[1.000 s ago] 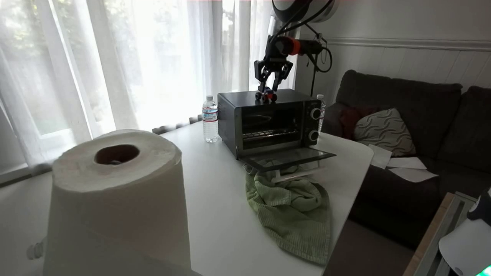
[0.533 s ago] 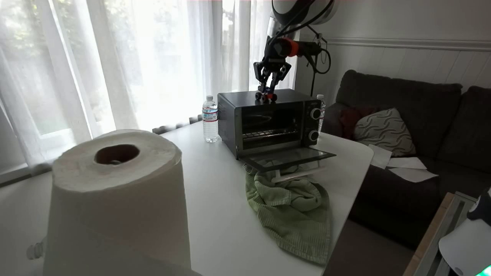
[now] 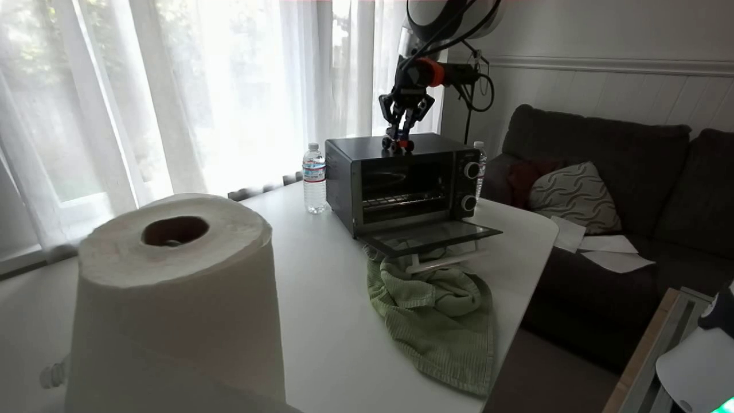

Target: Put the toy car inside the oven

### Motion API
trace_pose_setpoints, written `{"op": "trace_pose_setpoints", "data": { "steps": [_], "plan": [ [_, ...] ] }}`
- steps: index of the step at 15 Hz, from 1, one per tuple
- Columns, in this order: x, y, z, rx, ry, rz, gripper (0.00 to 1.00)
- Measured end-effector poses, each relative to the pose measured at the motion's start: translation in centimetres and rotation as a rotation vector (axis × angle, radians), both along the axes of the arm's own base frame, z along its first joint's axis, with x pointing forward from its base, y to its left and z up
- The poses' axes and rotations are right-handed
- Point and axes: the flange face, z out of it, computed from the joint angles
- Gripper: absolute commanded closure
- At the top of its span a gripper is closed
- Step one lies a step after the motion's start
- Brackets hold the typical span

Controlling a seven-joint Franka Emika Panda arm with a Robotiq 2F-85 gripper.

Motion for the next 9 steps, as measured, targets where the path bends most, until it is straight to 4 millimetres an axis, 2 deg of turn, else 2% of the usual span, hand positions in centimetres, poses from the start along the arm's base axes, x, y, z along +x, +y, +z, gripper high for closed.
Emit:
{"op": "trace_pose_setpoints", "data": {
  "steps": [4, 9],
  "plan": [
    [-1.0, -0.4, 0.6, 0.001, 0.035, -0.055, 0.93],
    [-6.1, 0.1, 2.1, 0.006, 0.159, -0.167, 0.93]
  ]
}}
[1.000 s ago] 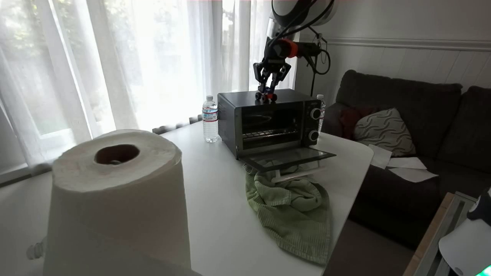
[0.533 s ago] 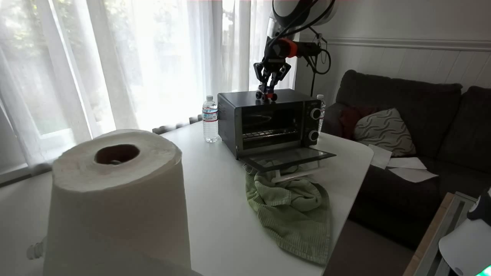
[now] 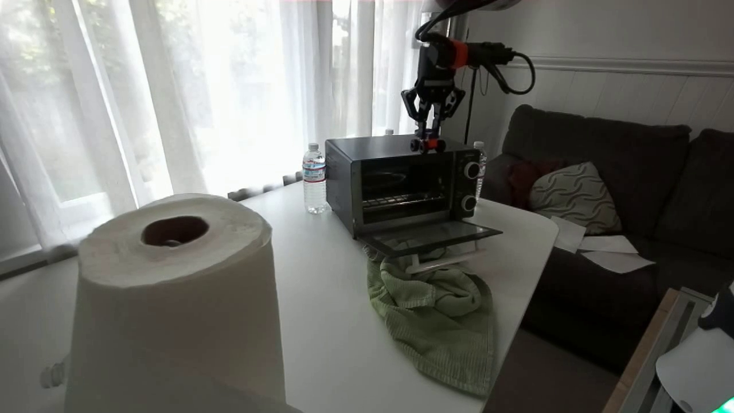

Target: Put the toy car inside the oven

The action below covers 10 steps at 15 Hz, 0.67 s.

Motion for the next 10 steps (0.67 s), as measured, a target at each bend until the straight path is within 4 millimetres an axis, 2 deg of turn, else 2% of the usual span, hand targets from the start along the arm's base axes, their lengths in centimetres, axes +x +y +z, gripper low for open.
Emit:
{"op": "trace_pose_setpoints", "data": {
  "steps": [3, 5, 8, 10],
  "plan": [
    [-4.0, 0.9, 1.0, 0.0, 0.027, -0.08, 0.93],
    [-6.6, 1.7, 0.8, -0.007, 0.056, -0.137, 0.93],
    [-10.0, 3.0, -0.9, -0.022, 0.096, -0.221, 0.93],
    [-11.5, 3.6, -2.5, -0.033, 0.116, -0.28, 0.93]
  ]
}}
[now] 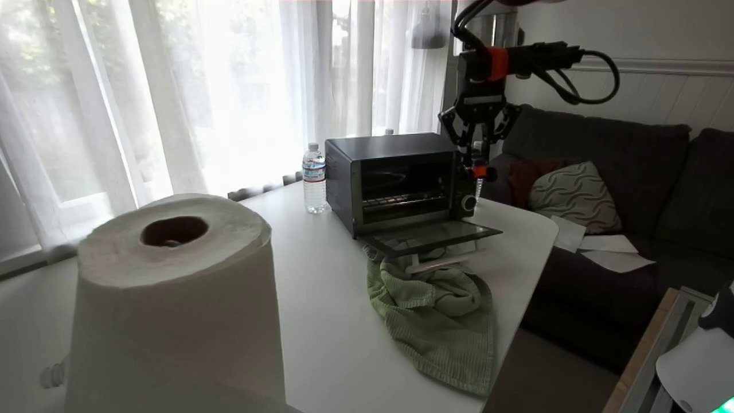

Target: Put the toy car inside the oven

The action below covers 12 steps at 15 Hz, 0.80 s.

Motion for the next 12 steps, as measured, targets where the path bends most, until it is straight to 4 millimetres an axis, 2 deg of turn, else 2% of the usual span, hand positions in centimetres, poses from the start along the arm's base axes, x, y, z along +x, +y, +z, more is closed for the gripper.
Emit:
{"op": "trace_pose_setpoints", "data": {
  "steps": [4, 12],
  "plan": [
    [-1.0, 0.3, -2.4, -0.003, -0.01, -0.101, 0.93],
    [2.1, 0.7, -4.7, 0.033, -0.087, -0.193, 0.93]
  ]
}}
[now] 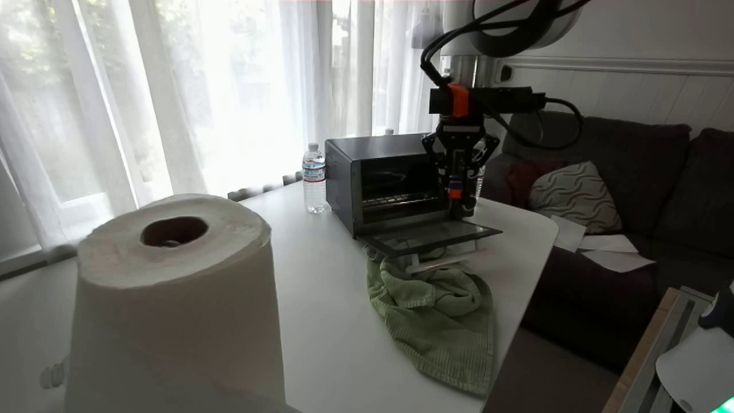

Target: Put the toy car inside the oven

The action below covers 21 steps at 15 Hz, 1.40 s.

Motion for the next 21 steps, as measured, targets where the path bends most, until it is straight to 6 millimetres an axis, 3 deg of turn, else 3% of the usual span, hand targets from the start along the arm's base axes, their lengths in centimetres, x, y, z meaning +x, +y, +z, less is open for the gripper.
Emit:
{"op": "trace_pose_setpoints", "data": {
  "steps": [6, 15, 21],
  "plan": [
    [3.5, -0.6, -2.2, 0.024, -0.03, -0.035, 0.93],
    [9.7, -1.8, -3.8, 0.012, -0.109, -0.005, 0.93],
    [10.3, -0.6, -5.4, -0.05, -0.177, 0.149, 0.93]
  ]
}}
